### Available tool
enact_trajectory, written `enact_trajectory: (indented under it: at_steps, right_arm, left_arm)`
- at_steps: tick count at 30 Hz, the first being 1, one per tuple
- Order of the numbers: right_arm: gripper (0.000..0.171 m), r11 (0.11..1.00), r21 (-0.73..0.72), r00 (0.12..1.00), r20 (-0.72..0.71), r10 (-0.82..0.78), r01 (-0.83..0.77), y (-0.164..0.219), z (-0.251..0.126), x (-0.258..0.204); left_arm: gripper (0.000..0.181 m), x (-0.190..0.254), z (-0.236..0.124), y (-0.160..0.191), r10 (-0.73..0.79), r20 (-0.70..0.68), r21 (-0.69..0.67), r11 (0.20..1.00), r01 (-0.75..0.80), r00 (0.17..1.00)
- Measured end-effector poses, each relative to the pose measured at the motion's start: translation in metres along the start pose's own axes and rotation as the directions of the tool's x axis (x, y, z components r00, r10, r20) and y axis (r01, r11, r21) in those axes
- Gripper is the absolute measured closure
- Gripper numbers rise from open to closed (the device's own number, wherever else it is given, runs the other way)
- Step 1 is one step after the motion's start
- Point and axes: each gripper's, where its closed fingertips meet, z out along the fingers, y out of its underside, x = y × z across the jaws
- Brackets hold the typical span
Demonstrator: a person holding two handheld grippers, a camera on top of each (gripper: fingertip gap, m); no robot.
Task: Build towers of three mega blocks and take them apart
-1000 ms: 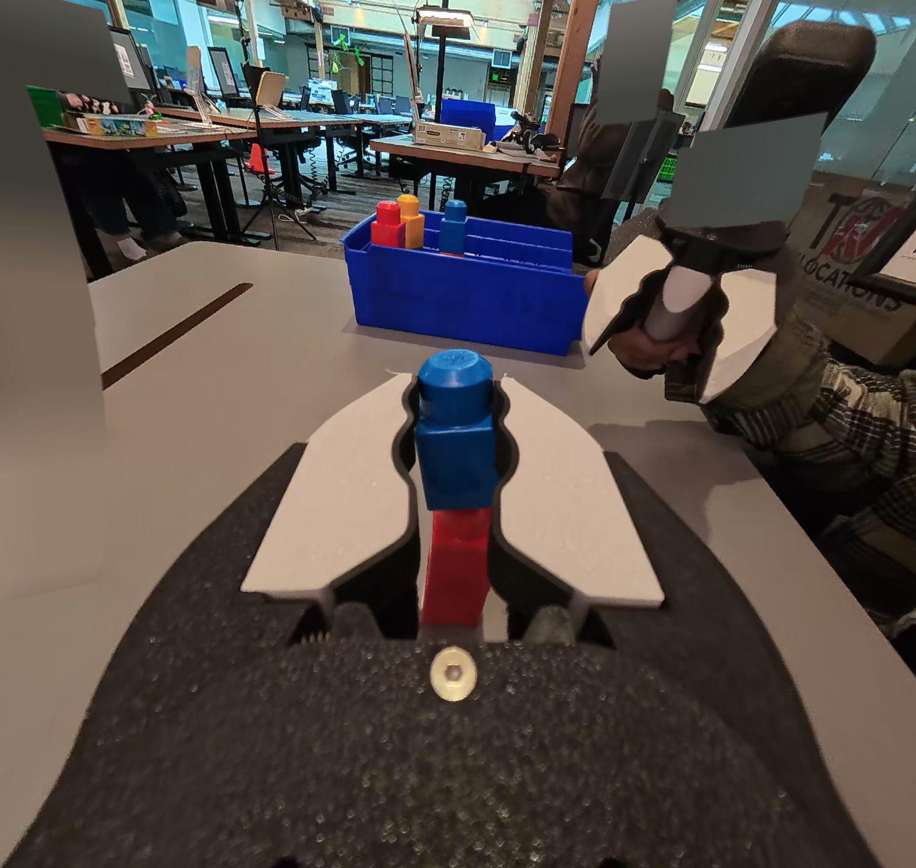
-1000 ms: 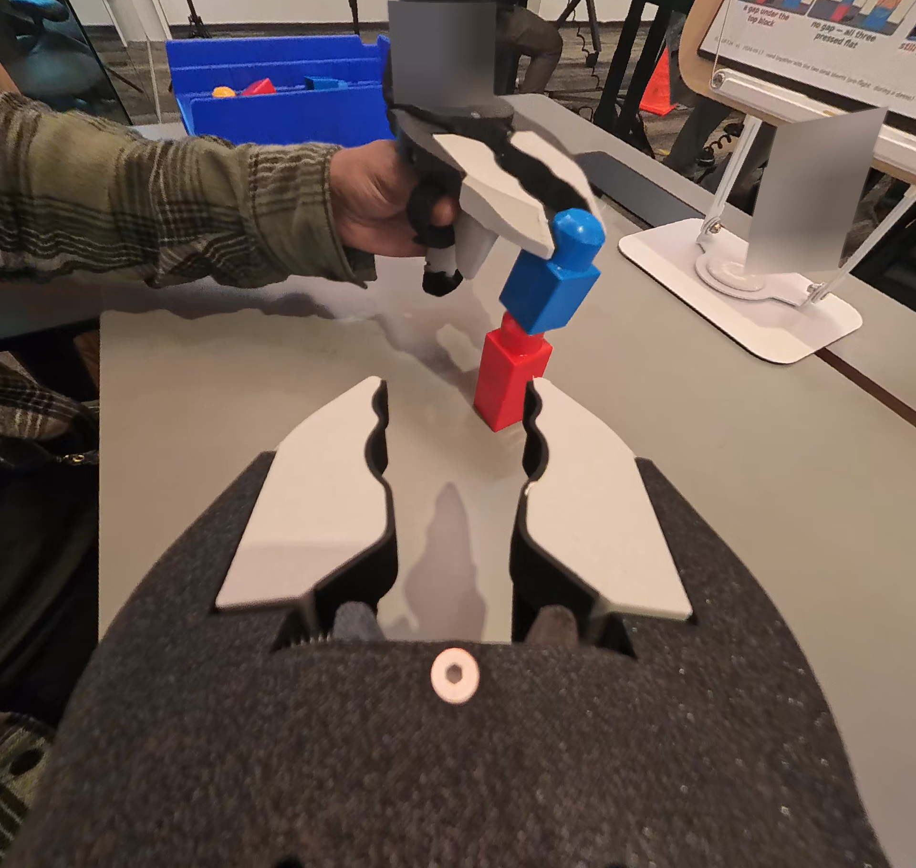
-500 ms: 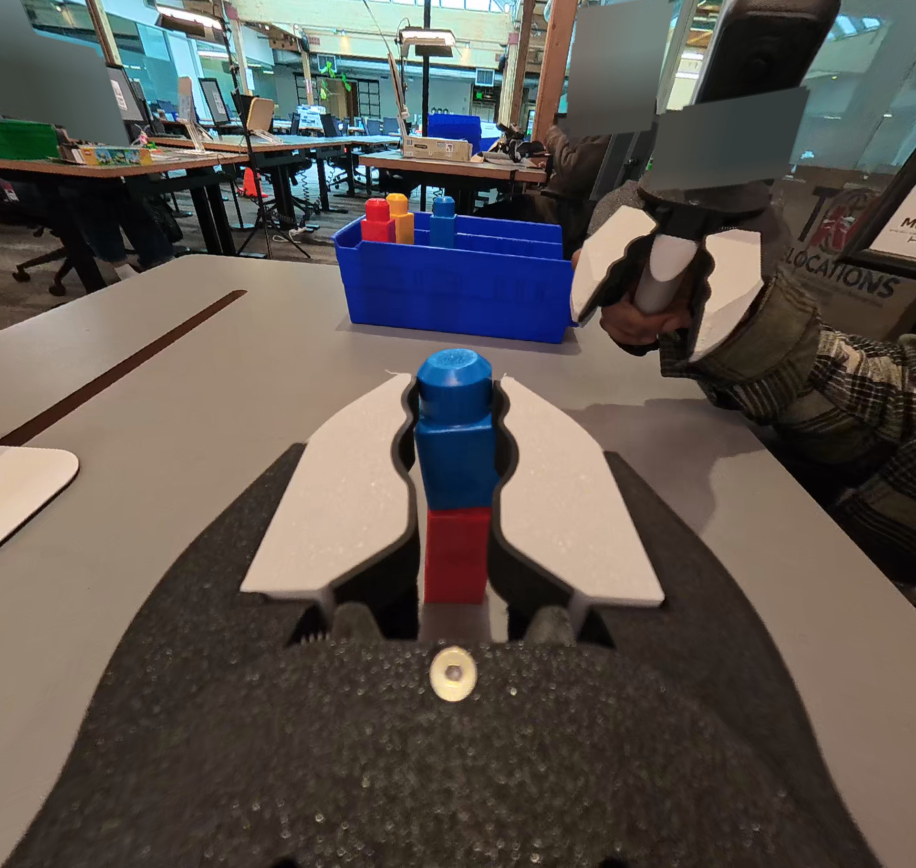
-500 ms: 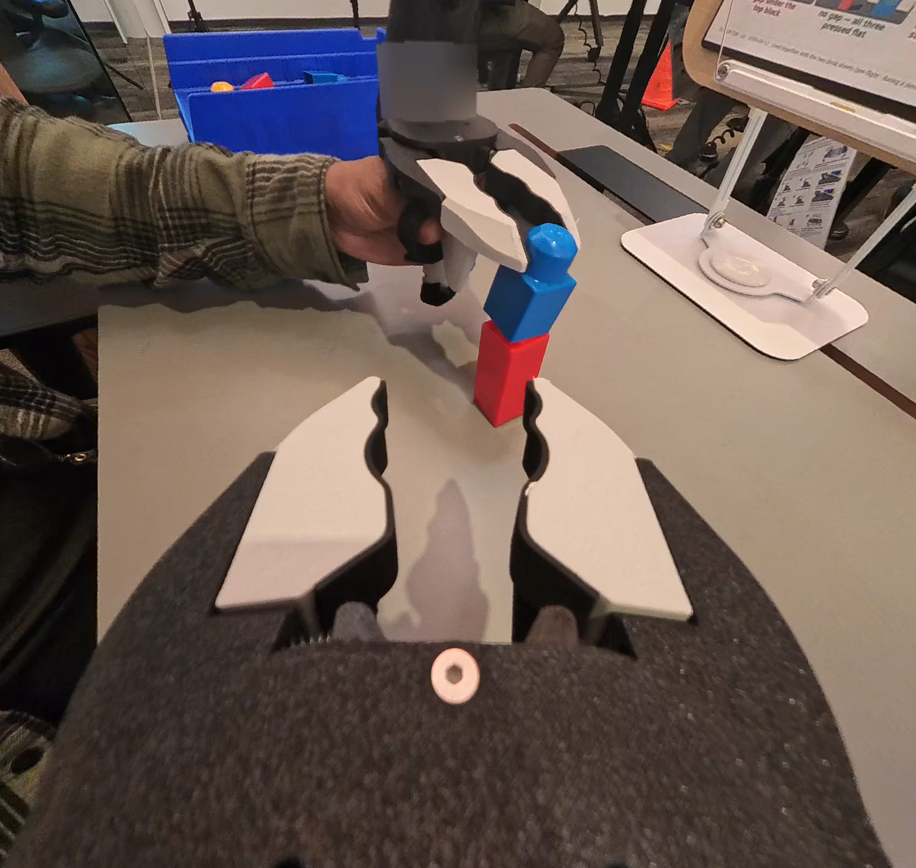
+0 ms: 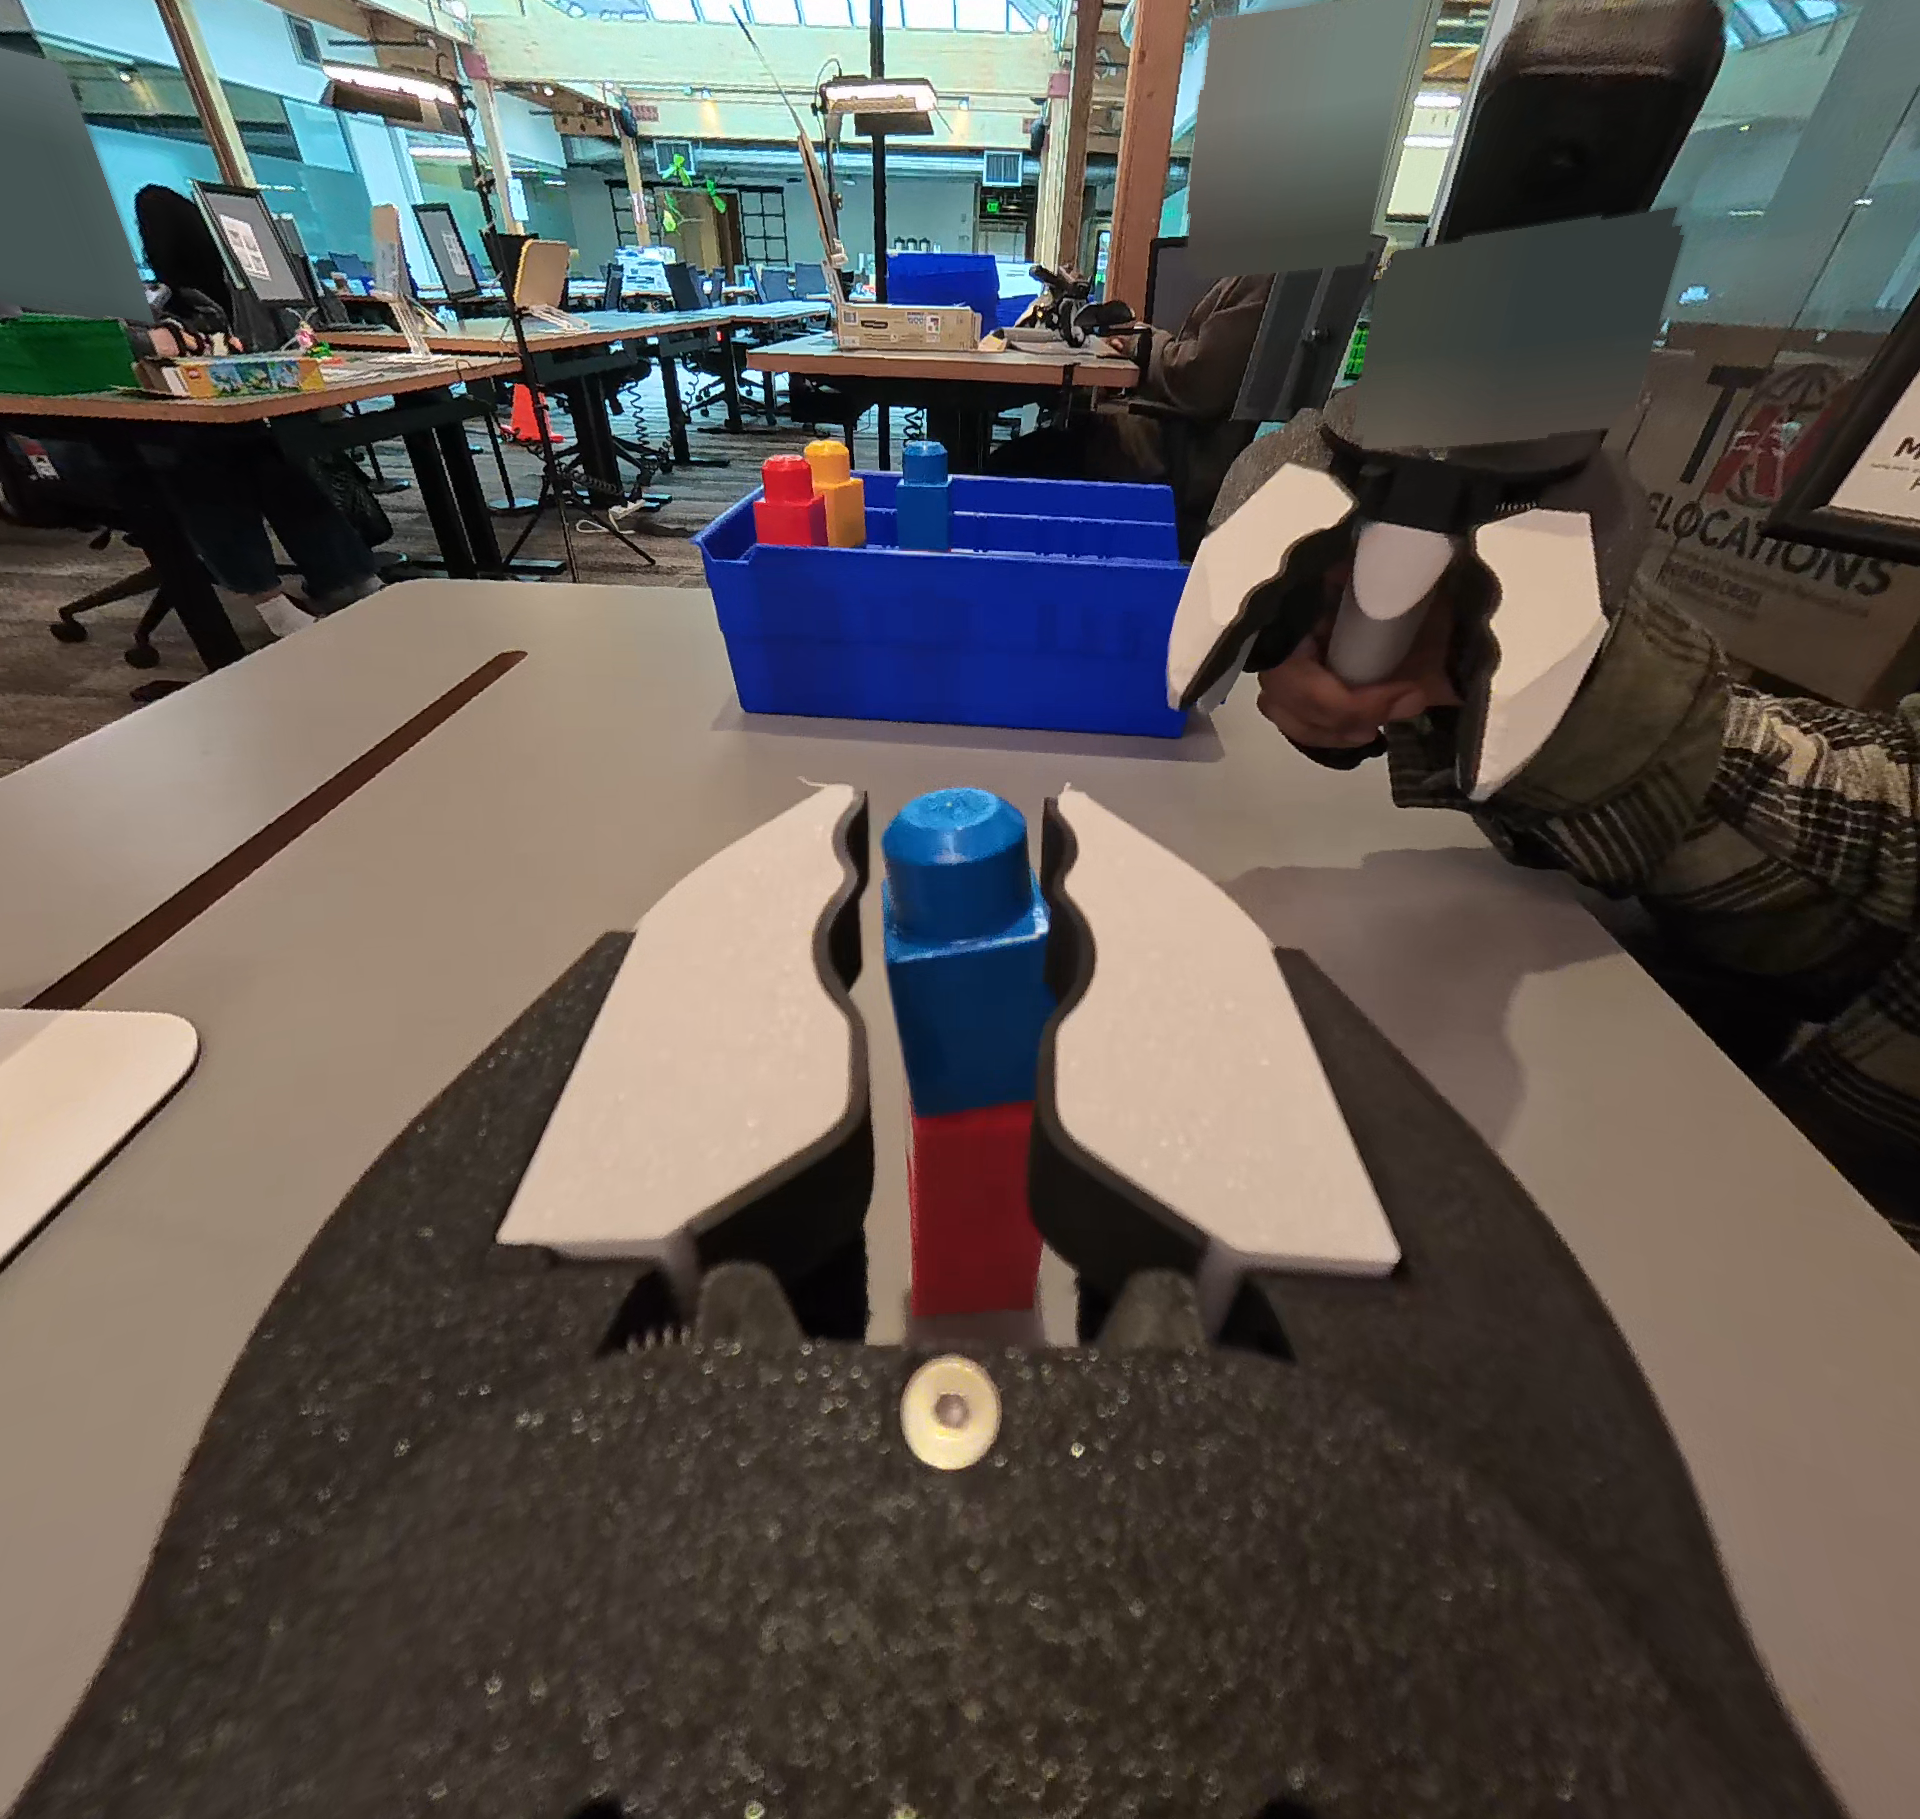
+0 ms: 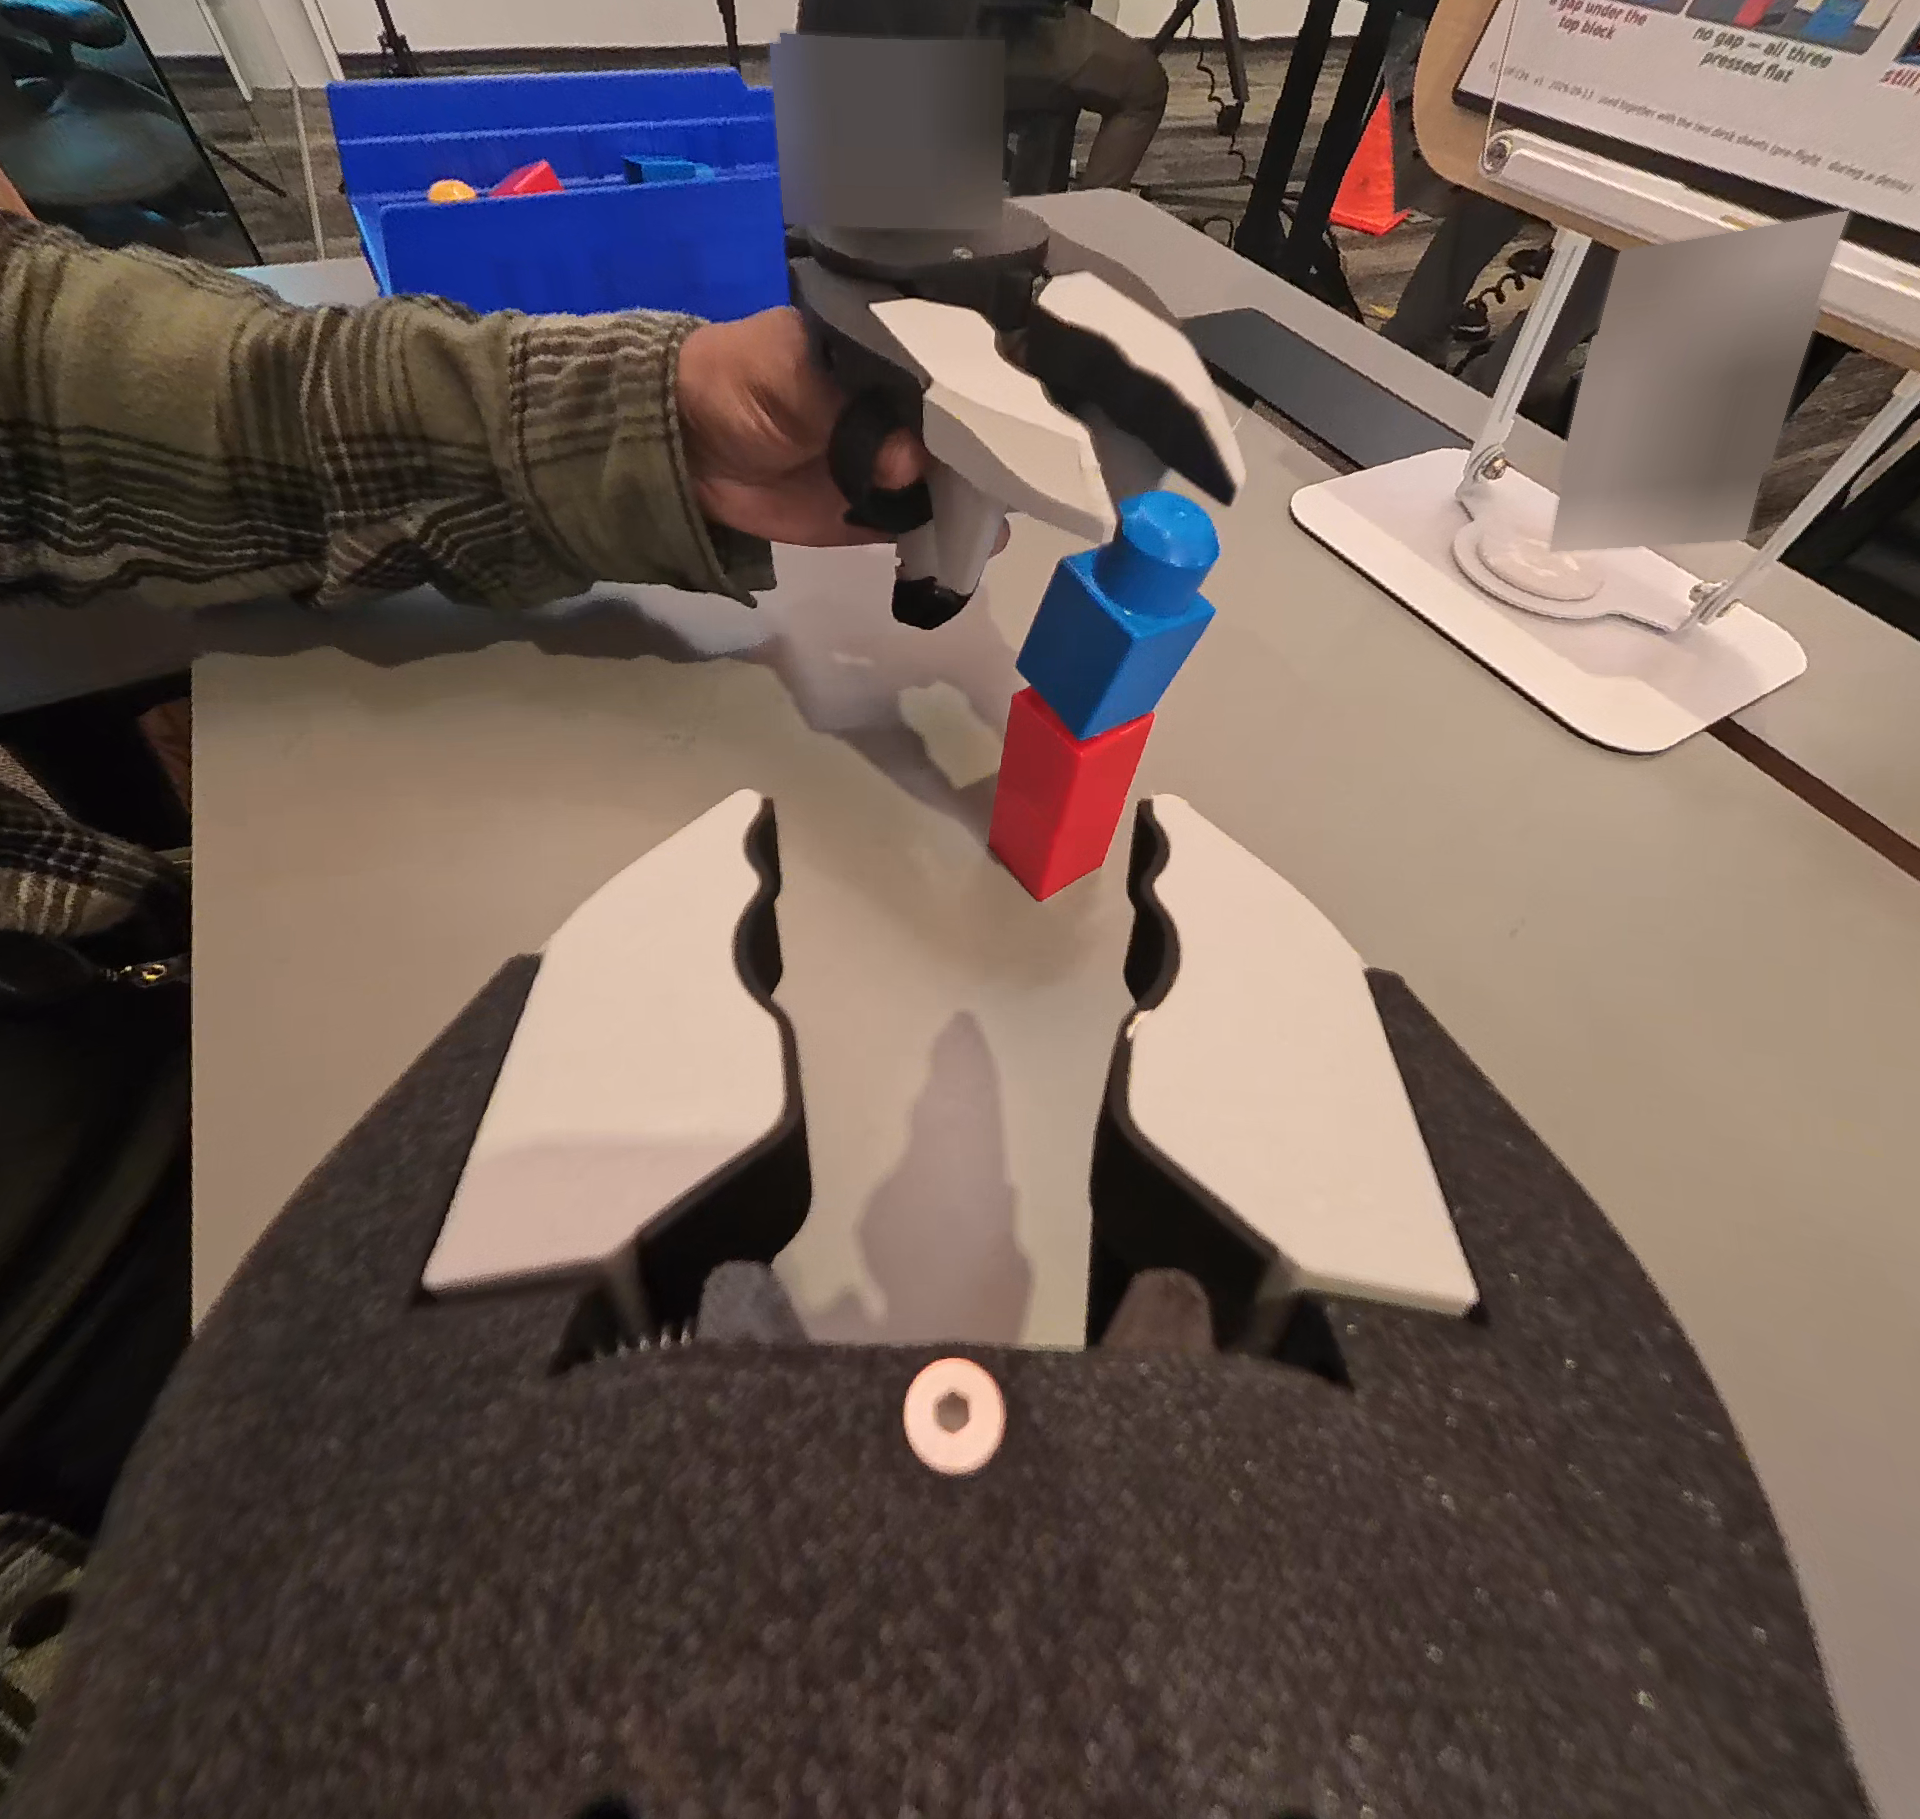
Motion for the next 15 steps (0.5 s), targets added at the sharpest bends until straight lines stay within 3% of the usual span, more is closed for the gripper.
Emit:
enact_trajectory:
  at_steps: [8, 15]
  right_arm:
    - [0.101, 0.997, -0.02, 0.997, 0.042, -0.072, 0.073, -0.01, 0.003, 0.01]
    - [0.11, 0.918, -0.254, 0.935, 0.264, -0.238, 0.305, -0.036, 0.036, 0.051]
  left_arm:
    - [0.139, -0.004, -0.033, -0.022, -0.021, 0.065, 0.032, 0.999, 0.019, 0.998]
    - [0.125, 0.011, -0.097, -0.025, 0.017, 0.214, -0.055, 0.998, -0.005, 0.977]
